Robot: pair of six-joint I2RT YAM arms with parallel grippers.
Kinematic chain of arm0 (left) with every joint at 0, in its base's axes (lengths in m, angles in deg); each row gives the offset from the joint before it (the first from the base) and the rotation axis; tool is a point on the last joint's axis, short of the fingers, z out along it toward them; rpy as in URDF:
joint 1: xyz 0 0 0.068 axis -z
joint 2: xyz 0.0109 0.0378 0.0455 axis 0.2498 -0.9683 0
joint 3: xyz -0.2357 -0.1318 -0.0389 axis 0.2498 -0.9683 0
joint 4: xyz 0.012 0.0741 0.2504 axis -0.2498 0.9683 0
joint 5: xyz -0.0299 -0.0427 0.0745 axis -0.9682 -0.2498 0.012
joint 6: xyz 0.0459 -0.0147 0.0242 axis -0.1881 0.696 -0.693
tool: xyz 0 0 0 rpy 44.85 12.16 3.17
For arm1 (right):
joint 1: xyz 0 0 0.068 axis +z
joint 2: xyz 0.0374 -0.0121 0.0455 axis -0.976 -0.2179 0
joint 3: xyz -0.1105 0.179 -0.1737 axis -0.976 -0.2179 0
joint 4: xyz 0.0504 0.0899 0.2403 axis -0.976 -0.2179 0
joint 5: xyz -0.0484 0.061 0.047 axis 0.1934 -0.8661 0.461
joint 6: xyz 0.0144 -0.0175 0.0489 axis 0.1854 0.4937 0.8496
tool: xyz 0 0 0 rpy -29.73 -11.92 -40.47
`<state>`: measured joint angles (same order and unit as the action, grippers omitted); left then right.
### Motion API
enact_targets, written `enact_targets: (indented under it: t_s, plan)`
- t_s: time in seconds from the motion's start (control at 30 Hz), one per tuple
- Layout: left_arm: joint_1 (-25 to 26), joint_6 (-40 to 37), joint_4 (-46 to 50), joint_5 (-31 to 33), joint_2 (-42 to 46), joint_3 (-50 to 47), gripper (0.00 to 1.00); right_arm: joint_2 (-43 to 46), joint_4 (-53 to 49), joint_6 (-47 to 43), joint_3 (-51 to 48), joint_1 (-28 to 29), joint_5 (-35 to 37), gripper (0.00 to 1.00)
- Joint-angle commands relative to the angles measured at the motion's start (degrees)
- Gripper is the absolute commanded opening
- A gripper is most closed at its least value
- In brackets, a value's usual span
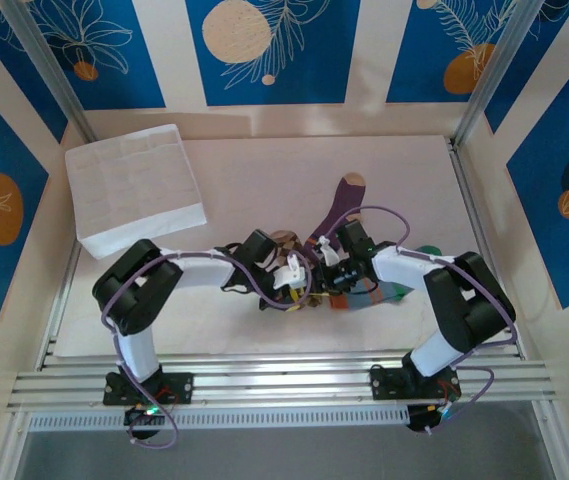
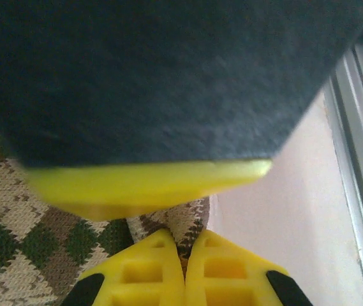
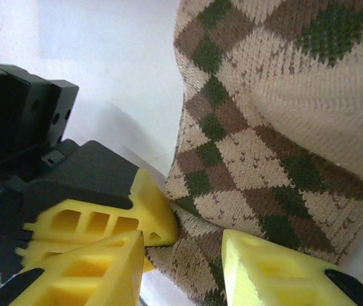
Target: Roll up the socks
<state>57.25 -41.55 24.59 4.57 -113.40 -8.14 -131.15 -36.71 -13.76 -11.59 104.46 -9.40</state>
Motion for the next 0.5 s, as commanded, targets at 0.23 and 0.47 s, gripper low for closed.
enact_targets:
  t_s: [0.23, 0.47]
  plan:
    - [-4.2, 13.7, 4.1, -4.8, -5.3, 0.1, 0.00, -1.2, 3.5, -0.7, -2.6, 0.4, -1.1, 0.39]
    - [-6.3, 19.2, 2.5, -4.6, -6.3, -0.4, 0.00, -3.0, 4.2, -0.7, -2.6, 1.2, -0.2, 0.40]
